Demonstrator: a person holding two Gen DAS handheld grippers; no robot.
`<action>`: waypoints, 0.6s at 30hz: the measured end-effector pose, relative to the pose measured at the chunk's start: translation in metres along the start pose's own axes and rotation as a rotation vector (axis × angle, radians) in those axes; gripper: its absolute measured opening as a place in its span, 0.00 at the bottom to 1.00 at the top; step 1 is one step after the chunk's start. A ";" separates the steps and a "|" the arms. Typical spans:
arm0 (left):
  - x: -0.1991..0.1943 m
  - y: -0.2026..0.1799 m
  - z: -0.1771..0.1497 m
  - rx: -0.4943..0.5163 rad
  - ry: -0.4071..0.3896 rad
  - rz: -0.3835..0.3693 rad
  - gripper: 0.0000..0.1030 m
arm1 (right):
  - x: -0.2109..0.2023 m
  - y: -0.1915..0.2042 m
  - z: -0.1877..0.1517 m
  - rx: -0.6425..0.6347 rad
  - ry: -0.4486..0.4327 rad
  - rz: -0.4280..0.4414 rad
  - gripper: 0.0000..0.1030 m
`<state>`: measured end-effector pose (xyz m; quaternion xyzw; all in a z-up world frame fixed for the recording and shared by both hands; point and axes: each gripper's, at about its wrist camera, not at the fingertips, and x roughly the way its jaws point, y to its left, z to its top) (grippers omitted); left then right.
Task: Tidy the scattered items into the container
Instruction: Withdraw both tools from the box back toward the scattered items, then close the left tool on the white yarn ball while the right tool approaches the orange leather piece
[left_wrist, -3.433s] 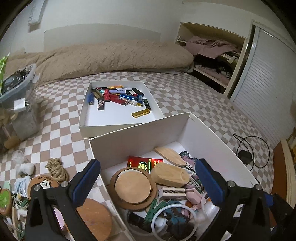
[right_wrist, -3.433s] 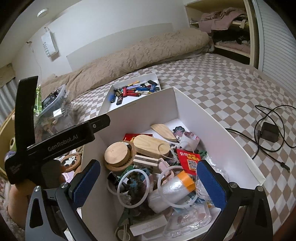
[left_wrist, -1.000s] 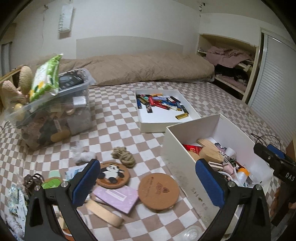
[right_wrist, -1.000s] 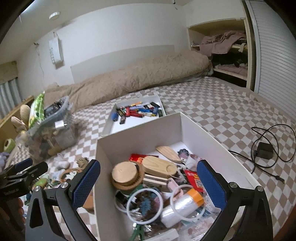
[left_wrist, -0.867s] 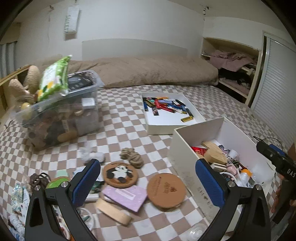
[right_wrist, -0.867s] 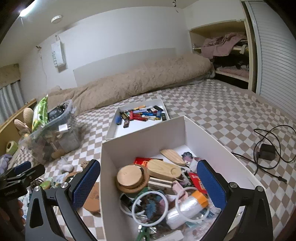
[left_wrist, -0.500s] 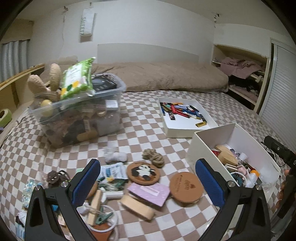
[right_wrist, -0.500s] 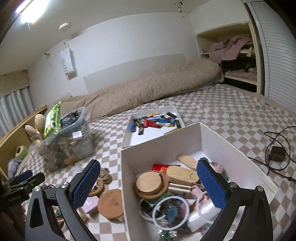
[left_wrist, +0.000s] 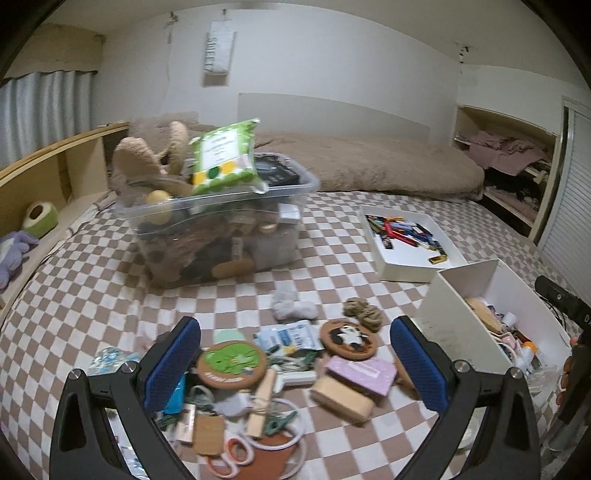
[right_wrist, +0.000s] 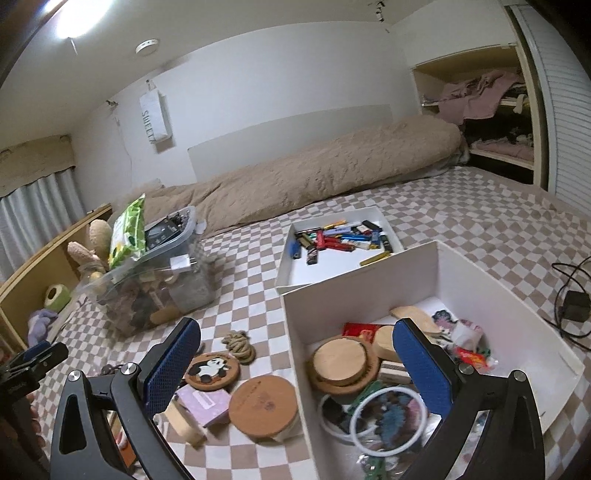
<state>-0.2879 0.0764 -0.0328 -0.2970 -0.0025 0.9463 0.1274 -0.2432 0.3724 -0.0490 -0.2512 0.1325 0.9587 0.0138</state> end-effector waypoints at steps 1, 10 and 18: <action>-0.001 0.006 -0.001 -0.007 0.000 0.007 1.00 | 0.001 0.003 -0.001 -0.002 0.002 0.005 1.00; -0.010 0.052 -0.016 -0.054 -0.013 0.080 1.00 | 0.009 0.030 -0.008 -0.018 0.009 0.059 1.00; -0.016 0.088 -0.033 -0.115 -0.023 0.127 1.00 | 0.011 0.055 -0.015 -0.067 -0.017 0.110 1.00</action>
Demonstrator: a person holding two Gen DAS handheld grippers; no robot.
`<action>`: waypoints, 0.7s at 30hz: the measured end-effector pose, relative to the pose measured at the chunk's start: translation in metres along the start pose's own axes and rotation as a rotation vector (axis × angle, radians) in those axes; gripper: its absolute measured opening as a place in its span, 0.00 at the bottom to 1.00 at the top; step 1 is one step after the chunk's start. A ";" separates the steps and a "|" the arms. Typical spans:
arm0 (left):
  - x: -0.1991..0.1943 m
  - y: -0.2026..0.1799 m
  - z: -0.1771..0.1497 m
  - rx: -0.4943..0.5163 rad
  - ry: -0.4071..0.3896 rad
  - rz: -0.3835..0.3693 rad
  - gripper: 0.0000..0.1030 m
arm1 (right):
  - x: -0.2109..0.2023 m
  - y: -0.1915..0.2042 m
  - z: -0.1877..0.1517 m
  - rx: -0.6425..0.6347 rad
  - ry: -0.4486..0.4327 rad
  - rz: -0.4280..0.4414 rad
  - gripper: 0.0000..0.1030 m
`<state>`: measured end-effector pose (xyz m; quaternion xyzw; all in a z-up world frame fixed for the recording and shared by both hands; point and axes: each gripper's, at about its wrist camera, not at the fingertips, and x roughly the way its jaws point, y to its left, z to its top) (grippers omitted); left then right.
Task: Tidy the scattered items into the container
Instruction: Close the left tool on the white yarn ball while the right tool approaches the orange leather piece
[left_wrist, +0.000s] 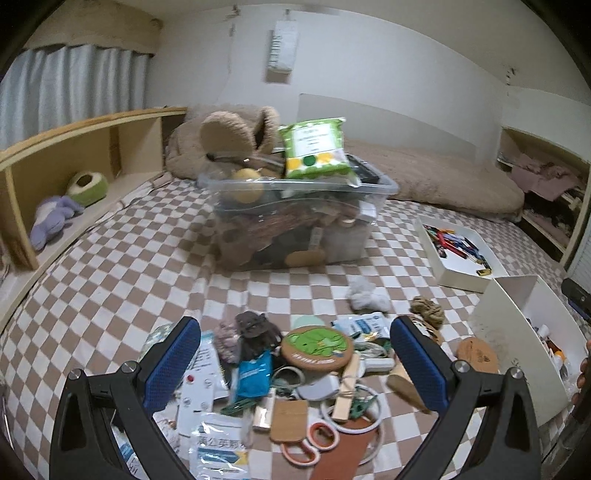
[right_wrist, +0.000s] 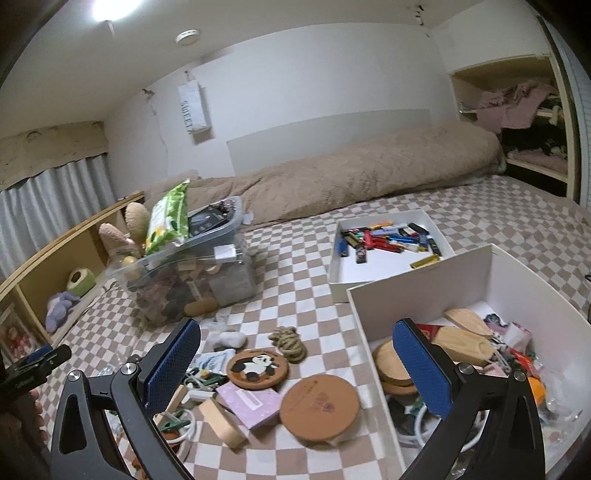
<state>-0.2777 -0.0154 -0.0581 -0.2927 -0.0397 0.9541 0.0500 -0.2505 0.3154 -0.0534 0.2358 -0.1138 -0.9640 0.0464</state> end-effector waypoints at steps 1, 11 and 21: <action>0.001 0.005 -0.002 -0.013 0.001 0.004 1.00 | 0.001 0.002 0.000 -0.004 -0.001 0.003 1.00; 0.004 0.047 -0.024 -0.048 0.013 0.095 1.00 | 0.016 0.026 -0.014 -0.046 0.030 0.015 1.00; -0.001 0.096 -0.036 -0.158 0.050 0.184 1.00 | 0.033 0.053 -0.036 -0.134 0.025 -0.079 1.00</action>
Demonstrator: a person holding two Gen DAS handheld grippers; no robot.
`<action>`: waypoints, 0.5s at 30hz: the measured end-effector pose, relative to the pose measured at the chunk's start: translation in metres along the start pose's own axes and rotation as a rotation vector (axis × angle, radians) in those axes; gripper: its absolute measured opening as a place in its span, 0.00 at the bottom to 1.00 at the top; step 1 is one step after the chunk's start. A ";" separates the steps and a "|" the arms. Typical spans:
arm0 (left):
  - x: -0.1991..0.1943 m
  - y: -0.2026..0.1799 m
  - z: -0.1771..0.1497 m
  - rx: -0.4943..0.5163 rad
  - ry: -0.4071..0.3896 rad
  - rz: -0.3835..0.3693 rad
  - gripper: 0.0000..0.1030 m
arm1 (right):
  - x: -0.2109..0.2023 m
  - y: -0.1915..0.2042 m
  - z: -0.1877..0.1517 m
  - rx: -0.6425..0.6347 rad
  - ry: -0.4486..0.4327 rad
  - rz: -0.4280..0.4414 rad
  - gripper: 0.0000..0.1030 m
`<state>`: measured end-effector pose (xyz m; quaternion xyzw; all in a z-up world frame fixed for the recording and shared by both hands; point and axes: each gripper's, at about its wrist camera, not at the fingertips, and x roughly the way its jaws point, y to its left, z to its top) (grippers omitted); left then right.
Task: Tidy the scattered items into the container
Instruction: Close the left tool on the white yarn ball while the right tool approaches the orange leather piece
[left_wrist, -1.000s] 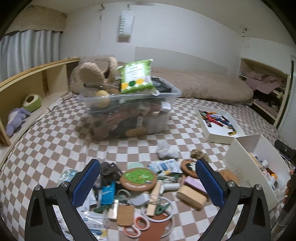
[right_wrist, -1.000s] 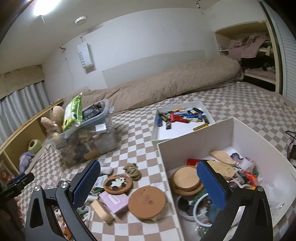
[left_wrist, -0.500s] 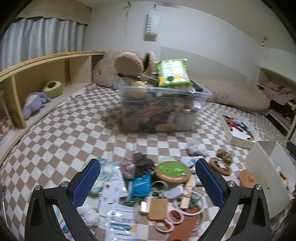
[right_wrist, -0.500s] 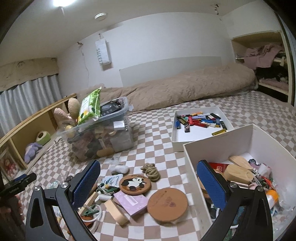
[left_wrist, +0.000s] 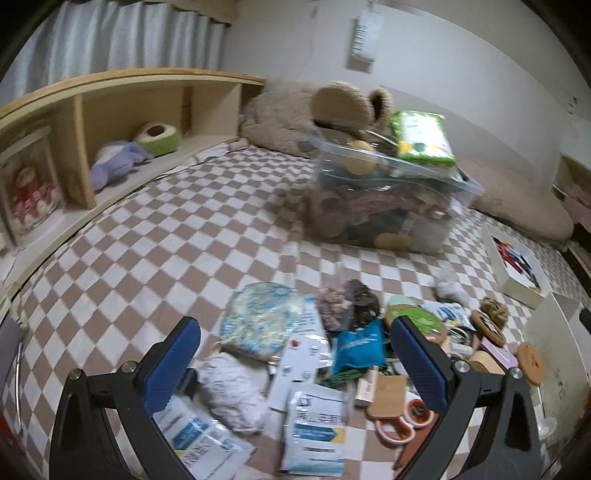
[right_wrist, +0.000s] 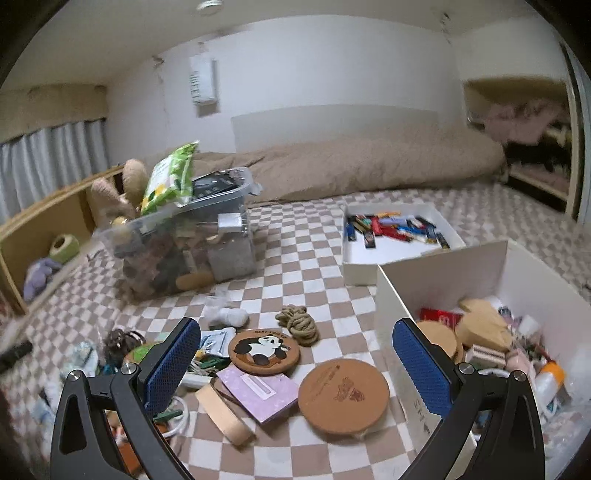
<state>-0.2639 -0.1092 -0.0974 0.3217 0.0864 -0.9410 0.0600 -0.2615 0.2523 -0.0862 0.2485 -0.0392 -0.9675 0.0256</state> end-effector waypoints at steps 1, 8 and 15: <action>0.001 0.005 -0.001 -0.016 -0.002 0.009 1.00 | 0.000 0.003 -0.001 -0.025 -0.004 0.000 1.00; 0.015 0.031 -0.013 -0.038 0.052 0.069 1.00 | 0.014 0.011 -0.011 -0.080 0.070 0.049 1.00; 0.038 0.047 -0.025 -0.133 0.171 0.006 1.00 | 0.028 0.012 -0.023 -0.052 0.145 0.097 1.00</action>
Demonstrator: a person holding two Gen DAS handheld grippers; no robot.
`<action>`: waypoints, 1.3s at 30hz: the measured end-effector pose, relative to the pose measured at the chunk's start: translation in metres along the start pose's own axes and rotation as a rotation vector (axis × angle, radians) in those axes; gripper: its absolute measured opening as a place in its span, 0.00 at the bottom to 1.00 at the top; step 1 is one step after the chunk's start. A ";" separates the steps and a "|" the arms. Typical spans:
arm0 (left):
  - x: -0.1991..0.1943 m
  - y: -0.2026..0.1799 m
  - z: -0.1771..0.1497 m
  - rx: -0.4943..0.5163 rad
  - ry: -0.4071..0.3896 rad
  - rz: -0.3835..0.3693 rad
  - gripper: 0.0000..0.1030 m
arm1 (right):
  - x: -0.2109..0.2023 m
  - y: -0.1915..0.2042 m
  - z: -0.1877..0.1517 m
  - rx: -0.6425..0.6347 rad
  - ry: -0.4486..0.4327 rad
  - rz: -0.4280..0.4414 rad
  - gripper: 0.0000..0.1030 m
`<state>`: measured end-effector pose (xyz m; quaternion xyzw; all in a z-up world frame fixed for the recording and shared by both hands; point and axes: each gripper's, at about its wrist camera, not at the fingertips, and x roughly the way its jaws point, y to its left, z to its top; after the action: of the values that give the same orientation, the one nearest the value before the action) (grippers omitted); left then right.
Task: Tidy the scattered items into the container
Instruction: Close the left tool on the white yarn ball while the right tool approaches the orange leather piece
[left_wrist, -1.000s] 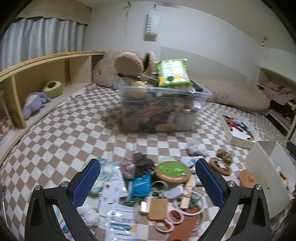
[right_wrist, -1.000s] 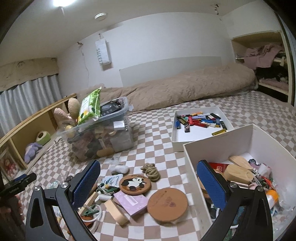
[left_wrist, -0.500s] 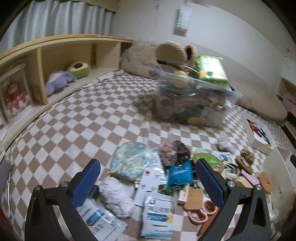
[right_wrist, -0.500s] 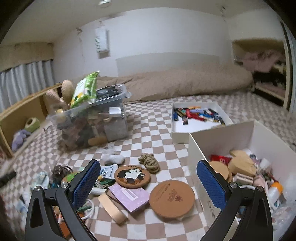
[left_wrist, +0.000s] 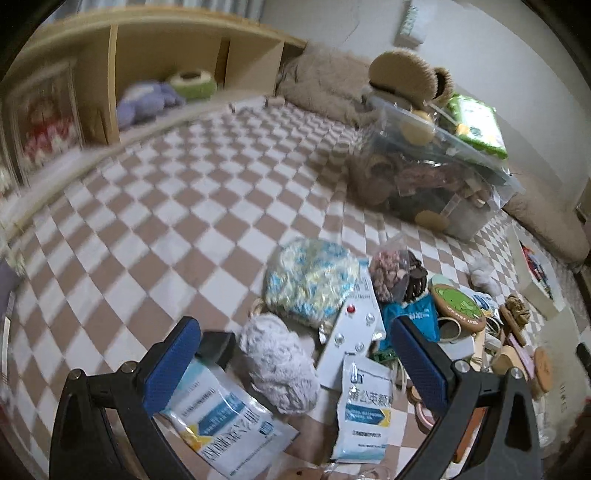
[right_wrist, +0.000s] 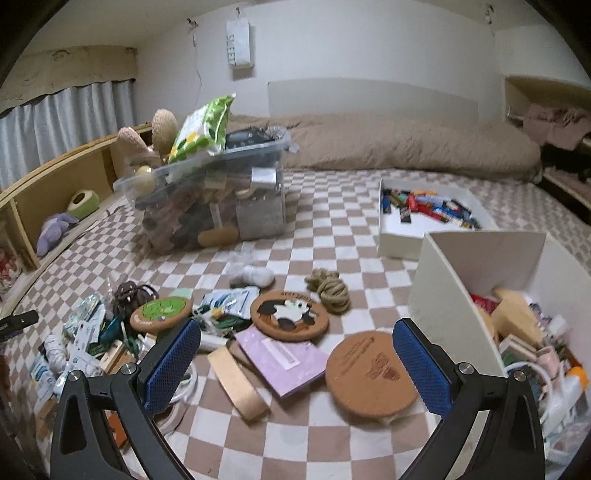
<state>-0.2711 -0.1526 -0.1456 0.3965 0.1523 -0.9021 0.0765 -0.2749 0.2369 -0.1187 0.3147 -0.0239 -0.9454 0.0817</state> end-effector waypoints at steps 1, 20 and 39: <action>0.003 0.001 -0.001 -0.009 0.019 -0.016 1.00 | 0.002 0.001 -0.001 0.001 0.011 0.006 1.00; 0.049 0.000 -0.021 0.027 0.187 -0.020 0.85 | 0.018 0.066 -0.038 -0.149 0.158 0.227 1.00; 0.044 -0.005 -0.021 0.042 0.174 -0.046 0.42 | 0.041 0.142 -0.096 -0.211 0.332 0.324 1.00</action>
<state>-0.2873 -0.1418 -0.1900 0.4713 0.1486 -0.8687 0.0339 -0.2297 0.0904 -0.2062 0.4476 0.0386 -0.8525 0.2674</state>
